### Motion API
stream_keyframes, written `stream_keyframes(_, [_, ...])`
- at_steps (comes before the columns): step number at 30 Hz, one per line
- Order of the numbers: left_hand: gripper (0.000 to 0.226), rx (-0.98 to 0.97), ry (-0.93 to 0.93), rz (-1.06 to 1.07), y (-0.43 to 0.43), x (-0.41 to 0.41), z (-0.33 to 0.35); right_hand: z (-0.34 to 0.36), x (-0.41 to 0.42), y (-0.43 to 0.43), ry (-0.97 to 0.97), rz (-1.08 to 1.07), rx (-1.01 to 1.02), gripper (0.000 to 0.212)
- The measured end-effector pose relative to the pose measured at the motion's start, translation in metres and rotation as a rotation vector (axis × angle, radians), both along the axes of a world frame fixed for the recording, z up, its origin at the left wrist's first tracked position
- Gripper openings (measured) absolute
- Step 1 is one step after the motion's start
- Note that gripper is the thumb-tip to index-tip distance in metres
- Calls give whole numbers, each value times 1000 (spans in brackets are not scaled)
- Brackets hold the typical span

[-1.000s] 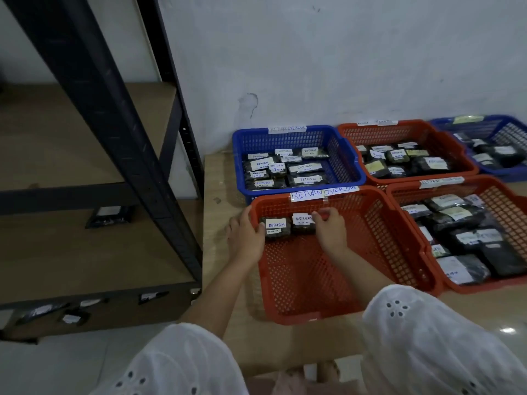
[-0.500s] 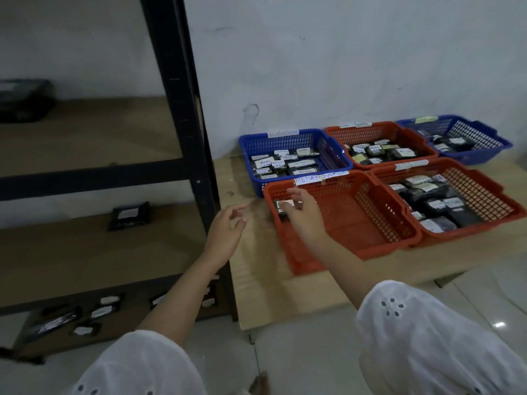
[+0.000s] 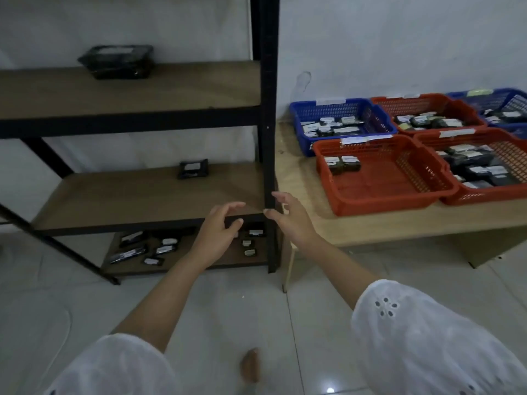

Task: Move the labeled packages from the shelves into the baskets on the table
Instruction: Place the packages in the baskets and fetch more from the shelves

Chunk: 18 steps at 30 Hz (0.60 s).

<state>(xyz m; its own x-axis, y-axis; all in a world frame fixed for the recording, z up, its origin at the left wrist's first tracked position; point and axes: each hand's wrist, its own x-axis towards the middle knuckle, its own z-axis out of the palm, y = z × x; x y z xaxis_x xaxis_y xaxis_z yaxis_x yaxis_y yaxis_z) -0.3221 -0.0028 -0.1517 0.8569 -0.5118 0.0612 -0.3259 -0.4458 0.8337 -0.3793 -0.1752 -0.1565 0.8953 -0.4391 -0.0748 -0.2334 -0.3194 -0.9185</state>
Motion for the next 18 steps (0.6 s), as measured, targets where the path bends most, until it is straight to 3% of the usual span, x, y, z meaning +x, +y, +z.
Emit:
stream_keyframes(6, [34,7,41,77,80,29,-12,-10,42,73,56,96,-24,52])
stream_keyframes(18, [34,44,159,125,271,171,-52,-60,184,255,216,163,103,55])
